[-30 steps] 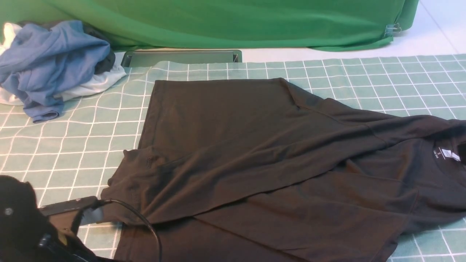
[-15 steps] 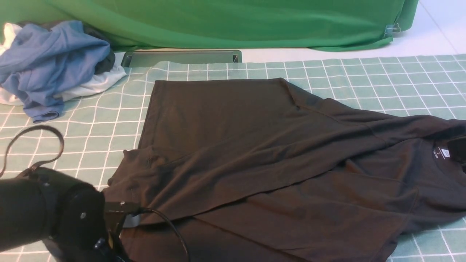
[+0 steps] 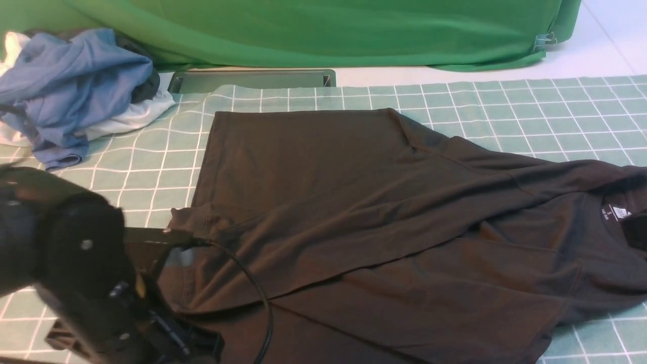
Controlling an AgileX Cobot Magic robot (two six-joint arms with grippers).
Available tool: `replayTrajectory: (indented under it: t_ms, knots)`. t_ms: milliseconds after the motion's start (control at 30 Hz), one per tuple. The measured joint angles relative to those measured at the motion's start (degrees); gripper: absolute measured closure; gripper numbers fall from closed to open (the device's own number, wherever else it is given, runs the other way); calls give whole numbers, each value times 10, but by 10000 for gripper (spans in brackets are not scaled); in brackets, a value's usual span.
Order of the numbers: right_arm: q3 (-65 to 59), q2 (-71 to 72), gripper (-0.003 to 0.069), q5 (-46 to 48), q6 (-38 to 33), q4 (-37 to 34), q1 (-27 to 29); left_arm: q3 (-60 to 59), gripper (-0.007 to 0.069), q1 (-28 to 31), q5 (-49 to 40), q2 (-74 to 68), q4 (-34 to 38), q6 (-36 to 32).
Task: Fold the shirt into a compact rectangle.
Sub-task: 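Grasp the near edge of the shirt at its hem and shoulder corners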
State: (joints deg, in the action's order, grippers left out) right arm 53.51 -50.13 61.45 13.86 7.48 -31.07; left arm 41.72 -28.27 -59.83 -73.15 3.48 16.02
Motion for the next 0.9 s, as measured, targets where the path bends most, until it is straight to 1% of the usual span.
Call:
replayTrajectory:
  t_ms: [100, 200, 333, 467, 500, 600, 700, 900]
  knots:
    - [-20, 0, 568, 1, -12, -2, 0, 0, 605, 0, -29, 23, -1, 1]
    - [-63, -12, 560, -1, -17, -19, 0, 0, 605, 0, -59, 53, -13, 7]
    - [-119, -52, 501, -11, -29, -49, 0, 0, 605, 0, -73, 83, -43, 40]
    - [-160, -126, 327, -41, -30, -85, 0, 0, 605, 0, -81, 101, -55, 59]
    - [-165, -151, 264, -52, -30, -100, 0, 0, 605, 0, -82, 104, -55, 61]
    - [-167, -190, 179, -77, -34, -125, 0, 0, 605, 0, -85, 105, -55, 63]
    - [-167, -224, 141, -110, -38, -144, 0, 0, 605, 0, -86, 105, -56, 63]
    - [-169, -285, 132, -143, -43, -184, 0, 0, 605, 0, -86, 105, -57, 63]
